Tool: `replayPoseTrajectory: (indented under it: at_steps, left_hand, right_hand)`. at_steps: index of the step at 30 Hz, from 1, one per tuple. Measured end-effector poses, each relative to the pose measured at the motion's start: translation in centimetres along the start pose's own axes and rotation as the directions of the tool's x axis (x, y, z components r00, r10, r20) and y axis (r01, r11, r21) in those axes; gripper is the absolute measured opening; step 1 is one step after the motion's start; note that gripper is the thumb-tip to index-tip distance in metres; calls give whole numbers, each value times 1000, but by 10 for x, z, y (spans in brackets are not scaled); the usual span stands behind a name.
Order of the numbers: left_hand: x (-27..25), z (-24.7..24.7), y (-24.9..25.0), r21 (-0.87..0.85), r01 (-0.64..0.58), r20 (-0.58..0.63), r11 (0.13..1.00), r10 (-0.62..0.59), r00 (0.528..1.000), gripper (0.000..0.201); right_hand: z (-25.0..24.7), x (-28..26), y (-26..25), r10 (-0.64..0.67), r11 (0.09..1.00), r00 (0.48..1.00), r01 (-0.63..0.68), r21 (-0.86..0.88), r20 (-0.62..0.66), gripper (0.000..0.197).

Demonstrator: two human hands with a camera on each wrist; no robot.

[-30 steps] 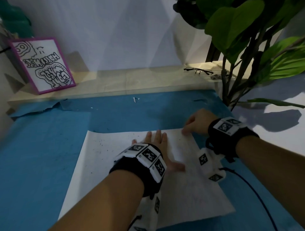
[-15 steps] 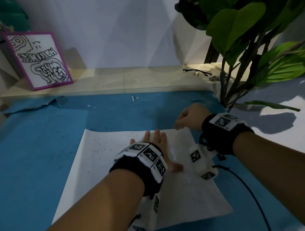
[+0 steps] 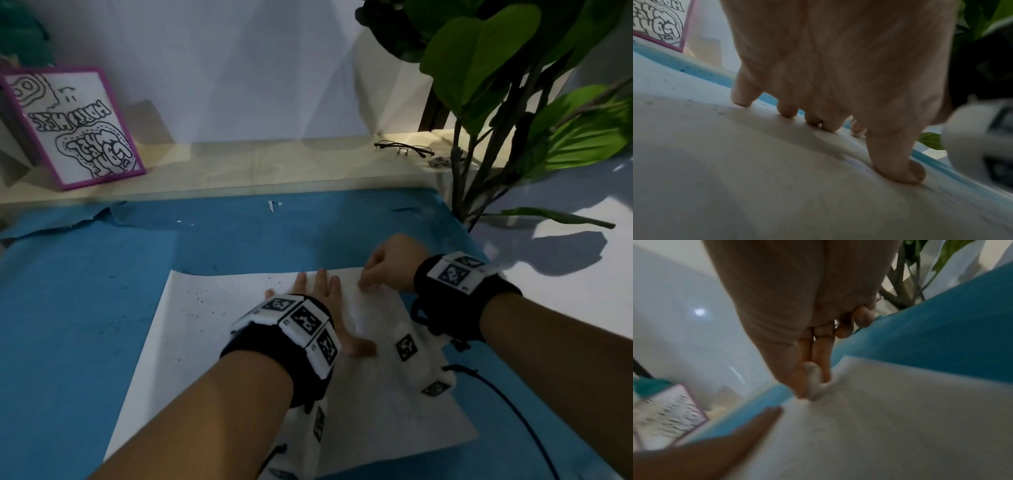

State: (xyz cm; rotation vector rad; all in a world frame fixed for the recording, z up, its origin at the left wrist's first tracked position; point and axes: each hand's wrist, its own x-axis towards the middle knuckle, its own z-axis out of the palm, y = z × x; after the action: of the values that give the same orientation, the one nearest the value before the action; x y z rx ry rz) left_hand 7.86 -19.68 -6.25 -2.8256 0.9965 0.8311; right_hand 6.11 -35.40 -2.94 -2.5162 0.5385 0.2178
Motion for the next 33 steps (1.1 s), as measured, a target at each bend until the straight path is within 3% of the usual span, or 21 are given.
replayPoseTrajectory:
  at_steps: [2, 5, 9, 11, 13, 17, 18, 21, 23, 26, 30, 33]
  left_hand:
    - [-2, -1, -1, -10, -3, -2, 1000, 3, 1000, 120]
    - [-1, 0, 0, -18, -6, 7, 1000, 6, 1000, 120]
    - [1, 1, 0, -14, 0, 2, 1000, 0, 1000, 120]
    - [1, 2, 1, -6, -3, -6, 1000, 3, 1000, 119]
    - [0, 2, 0, -7, -5, -14, 1000, 4, 1000, 117]
    - [-2, 3, 1, -23, -6, -20, 1000, 6, 1000, 118]
    - [-1, 3, 1, -24, -2, -20, 1000, 2, 1000, 118]
    - [3, 3, 0, -19, -7, -16, 1000, 6, 1000, 118]
    - [3, 5, 0, -1, -11, -24, 1000, 11, 1000, 118]
    - [2, 5, -1, -4, -7, -34, 1000, 6, 999, 118]
    - [2, 4, 1, -17, -10, -25, 1000, 10, 1000, 119]
    - [3, 4, -1, -15, -9, -24, 1000, 8, 1000, 120]
  right_hand:
    - [-8, 8, 11, 73, 997, 997, -74, -35, -28, 13]
    - [-28, 11, 18, 93, 960, 988, -121, -252, -120, 17]
    - [-18, 5, -2, 8, 999, 992, -14, -46, -128, 13]
    - [-2, 2, -6, -28, 999, 999, 27, -29, -46, 9]
    - [0, 6, -4, 18, 999, 1000, -19, -29, -19, 11]
    - [-25, 13, 10, 64, 933, 986, -113, -342, -151, 16]
    - [-28, 12, 8, 53, 939, 986, -104, -328, -158, 15]
    - [-21, 3, -6, -3, 998, 996, -2, -56, -87, 16]
    - [-8, -1, -8, -13, 1000, 1000, 13, 0, -15, 13]
    - [-8, 2, 7, 71, 997, 997, -71, 4, -15, 10]
    - [-26, 13, 15, 76, 963, 984, -114, -245, -160, 14]
    - [-15, 5, -4, -15, 995, 995, 5, -103, -98, 17]
